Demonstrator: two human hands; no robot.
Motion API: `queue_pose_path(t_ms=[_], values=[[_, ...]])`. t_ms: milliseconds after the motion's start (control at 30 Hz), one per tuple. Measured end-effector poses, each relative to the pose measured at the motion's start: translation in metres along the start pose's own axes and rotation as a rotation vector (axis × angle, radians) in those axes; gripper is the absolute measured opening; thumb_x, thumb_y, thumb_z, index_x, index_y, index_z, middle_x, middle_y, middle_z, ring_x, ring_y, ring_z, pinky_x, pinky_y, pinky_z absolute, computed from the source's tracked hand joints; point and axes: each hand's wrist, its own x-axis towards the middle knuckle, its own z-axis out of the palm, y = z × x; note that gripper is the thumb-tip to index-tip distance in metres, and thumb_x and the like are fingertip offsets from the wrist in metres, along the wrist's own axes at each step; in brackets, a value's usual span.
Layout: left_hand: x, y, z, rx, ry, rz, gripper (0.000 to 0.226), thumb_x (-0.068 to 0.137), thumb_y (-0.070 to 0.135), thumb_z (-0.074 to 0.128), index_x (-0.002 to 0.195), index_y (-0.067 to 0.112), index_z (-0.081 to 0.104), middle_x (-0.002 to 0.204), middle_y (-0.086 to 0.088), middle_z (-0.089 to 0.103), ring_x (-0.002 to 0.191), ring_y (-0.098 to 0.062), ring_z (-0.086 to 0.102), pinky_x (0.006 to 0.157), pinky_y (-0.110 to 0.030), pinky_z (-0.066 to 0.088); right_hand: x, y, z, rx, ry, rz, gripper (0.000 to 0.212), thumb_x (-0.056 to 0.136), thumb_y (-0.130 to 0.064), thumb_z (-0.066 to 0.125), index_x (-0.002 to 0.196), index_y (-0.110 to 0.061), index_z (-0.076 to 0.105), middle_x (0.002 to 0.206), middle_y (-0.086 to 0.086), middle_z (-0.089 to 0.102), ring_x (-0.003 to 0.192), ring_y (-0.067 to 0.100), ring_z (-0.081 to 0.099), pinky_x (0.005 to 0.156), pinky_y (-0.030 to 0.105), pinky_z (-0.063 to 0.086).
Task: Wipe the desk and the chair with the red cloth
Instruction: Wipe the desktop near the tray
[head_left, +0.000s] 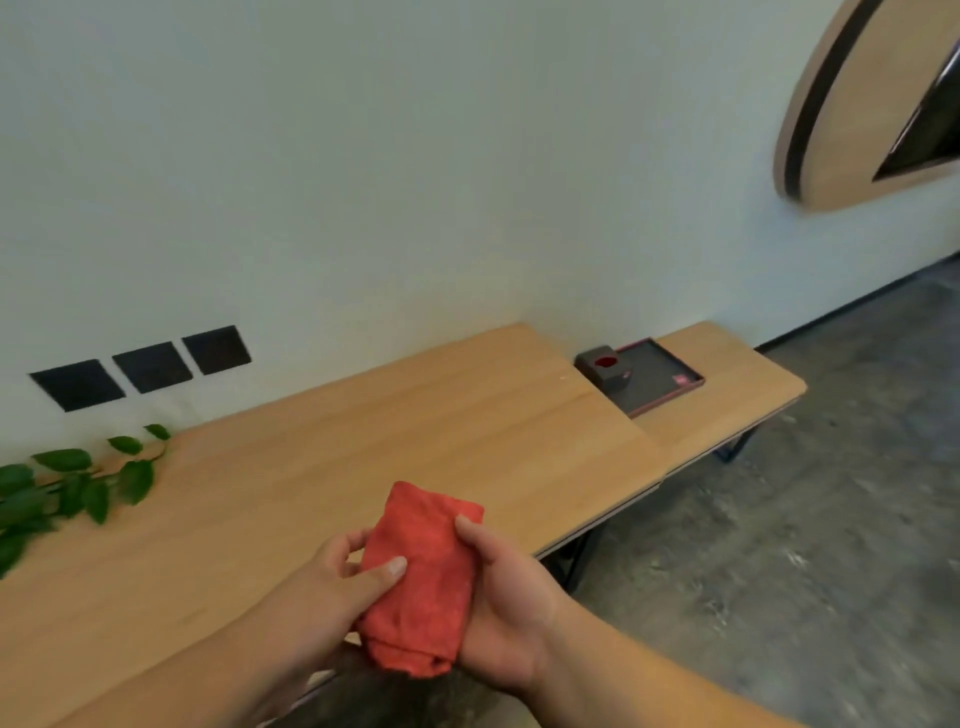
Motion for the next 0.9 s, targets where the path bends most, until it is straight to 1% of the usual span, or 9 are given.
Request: queue_pose_path(t_ms=[100, 200, 300, 400, 467, 533, 667, 800, 900], values=[[0.038, 0.012, 0.021, -0.015, -0.001, -0.040, 0.041, 0.086, 0.028, 0.072, 0.123, 0.028, 0.054, 0.102, -0.012, 0.075, 0.082, -0.030, 0.074, 0.071, -0.058, 0.060, 0.008, -0.035, -0.018, 0.037, 0.030, -0.010, 0.056, 0.098, -0.036, 0.044, 0.124, 0.010, 0.061, 0.132, 0.033, 0.057, 0.127, 0.043, 0.053, 0.114, 0.058, 0.030], [0.076, 0.019, 0.032, -0.004, -0.051, -0.087, 0.040, 0.085, 0.029, 0.073, 0.121, 0.028, 0.055, 0.094, -0.004, 0.076, 0.077, -0.024, 0.075, 0.060, -0.046, 0.059, 0.016, -0.061, -0.034, 0.075, 0.040, -0.022, 0.056, 0.096, -0.035, 0.044, 0.124, 0.011, 0.062, 0.132, 0.034, 0.057, 0.123, 0.046, 0.055, 0.113, 0.057, 0.031], [0.116, 0.021, 0.039, 0.044, -0.114, -0.117, 0.038, 0.086, 0.028, 0.073, 0.120, 0.028, 0.056, 0.088, 0.001, 0.076, 0.074, -0.021, 0.074, 0.060, -0.043, 0.059, 0.031, -0.080, -0.054, 0.120, 0.090, -0.043, 0.056, 0.099, -0.034, 0.041, 0.124, 0.012, 0.061, 0.131, 0.035, 0.057, 0.119, 0.048, 0.058, 0.111, 0.059, 0.032], [0.165, 0.018, 0.045, 0.113, -0.109, -0.099, 0.037, 0.088, 0.036, 0.070, 0.121, 0.030, 0.055, 0.091, 0.001, 0.074, 0.081, -0.019, 0.068, 0.065, -0.039, 0.056, 0.048, -0.100, -0.070, 0.199, 0.200, -0.083, 0.052, 0.098, -0.031, 0.045, 0.121, 0.012, 0.062, 0.129, 0.035, 0.059, 0.113, 0.050, 0.061, 0.106, 0.061, 0.036], [0.206, 0.010, 0.046, 0.258, -0.098, -0.040, 0.038, 0.090, 0.045, 0.064, 0.123, 0.030, 0.054, 0.093, 0.004, 0.072, 0.085, -0.011, 0.065, 0.073, -0.028, 0.049, 0.061, -0.113, -0.081, 0.285, 0.278, -0.155, 0.048, 0.097, -0.028, 0.048, 0.118, 0.011, 0.065, 0.126, 0.034, 0.062, 0.110, 0.050, 0.063, 0.102, 0.060, 0.040], [0.238, 0.007, 0.046, 0.443, -0.082, 0.016, 0.043, 0.090, 0.049, 0.059, 0.127, 0.029, 0.052, 0.106, 0.006, 0.068, 0.091, -0.002, 0.061, 0.074, -0.020, 0.042, 0.068, -0.126, -0.086, 0.336, 0.340, -0.205, 0.045, 0.096, -0.026, 0.050, 0.118, 0.010, 0.066, 0.124, 0.033, 0.063, 0.110, 0.048, 0.064, 0.099, 0.060, 0.042], [0.316, 0.012, 0.050, 0.689, -0.121, 0.069, 0.054, 0.089, 0.046, 0.063, 0.135, 0.022, 0.048, 0.135, -0.007, 0.057, 0.114, -0.019, 0.058, 0.094, -0.032, 0.044, 0.091, -0.155, -0.101, 0.441, 0.382, -0.309, 0.046, 0.089, -0.024, 0.057, 0.120, 0.008, 0.065, 0.126, 0.032, 0.062, 0.111, 0.051, 0.062, 0.095, 0.062, 0.044], [0.396, 0.017, 0.067, 1.013, -0.137, 0.295, 0.061, 0.089, 0.048, 0.061, 0.140, 0.019, 0.046, 0.143, -0.010, 0.052, 0.129, -0.026, 0.050, 0.105, -0.033, 0.038, 0.116, -0.181, -0.130, 0.523, 0.379, -0.421, 0.045, 0.091, -0.026, 0.056, 0.126, 0.003, 0.062, 0.128, 0.030, 0.061, 0.117, 0.050, 0.059, 0.105, 0.064, 0.037], [0.457, 0.012, 0.093, 1.301, -0.138, 0.471, 0.072, 0.091, 0.055, 0.050, 0.151, 0.021, 0.030, 0.157, -0.013, 0.034, 0.143, -0.028, 0.032, 0.115, -0.037, 0.026, 0.138, -0.195, -0.164, 0.568, 0.391, -0.464, 0.044, 0.095, -0.027, 0.053, 0.128, 0.001, 0.060, 0.128, 0.030, 0.062, 0.117, 0.051, 0.059, 0.103, 0.065, 0.040]])
